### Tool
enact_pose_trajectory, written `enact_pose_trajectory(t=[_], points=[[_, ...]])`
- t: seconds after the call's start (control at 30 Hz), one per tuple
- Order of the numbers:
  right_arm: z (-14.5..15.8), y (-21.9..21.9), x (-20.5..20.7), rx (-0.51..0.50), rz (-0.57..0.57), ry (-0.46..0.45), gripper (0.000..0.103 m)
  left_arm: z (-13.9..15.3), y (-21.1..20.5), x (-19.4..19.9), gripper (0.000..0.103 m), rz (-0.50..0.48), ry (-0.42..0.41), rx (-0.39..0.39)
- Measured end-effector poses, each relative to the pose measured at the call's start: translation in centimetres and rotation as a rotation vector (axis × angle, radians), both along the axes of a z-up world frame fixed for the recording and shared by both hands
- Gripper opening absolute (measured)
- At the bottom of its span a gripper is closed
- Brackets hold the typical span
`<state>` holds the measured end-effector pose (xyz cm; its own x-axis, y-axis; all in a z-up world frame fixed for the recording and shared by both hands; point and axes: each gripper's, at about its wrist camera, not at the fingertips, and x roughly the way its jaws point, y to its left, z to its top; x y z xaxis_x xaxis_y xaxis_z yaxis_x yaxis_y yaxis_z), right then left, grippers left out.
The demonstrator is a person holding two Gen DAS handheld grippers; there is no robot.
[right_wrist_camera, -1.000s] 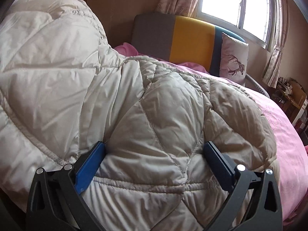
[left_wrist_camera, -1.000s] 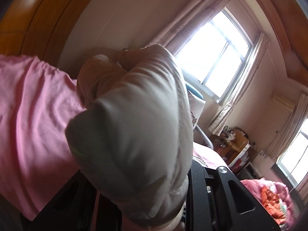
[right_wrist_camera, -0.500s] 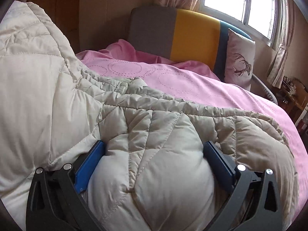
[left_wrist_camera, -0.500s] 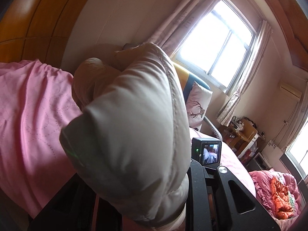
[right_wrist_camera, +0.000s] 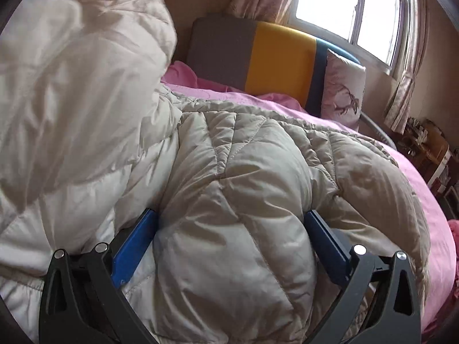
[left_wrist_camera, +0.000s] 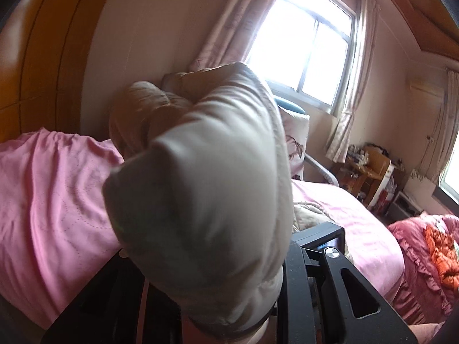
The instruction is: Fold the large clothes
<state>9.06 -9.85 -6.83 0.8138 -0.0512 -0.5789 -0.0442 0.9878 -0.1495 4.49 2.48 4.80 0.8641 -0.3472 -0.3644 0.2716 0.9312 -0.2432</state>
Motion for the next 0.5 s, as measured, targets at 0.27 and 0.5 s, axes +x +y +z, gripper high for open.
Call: enact_pose_trajectory(t=[0.27,0.5], points=[[3.2,-5.5,-3.2,0.183,-0.013,0.005,0.101,1.1,-3.7,0.5,0.025,-0.026,-0.044,0.143],[4.5,-14.9,-7.0,0.250,-0.265,-0.003,0.101,0.9,-7.1,0.3,0.025,-0.055,-0.065,0.265]])
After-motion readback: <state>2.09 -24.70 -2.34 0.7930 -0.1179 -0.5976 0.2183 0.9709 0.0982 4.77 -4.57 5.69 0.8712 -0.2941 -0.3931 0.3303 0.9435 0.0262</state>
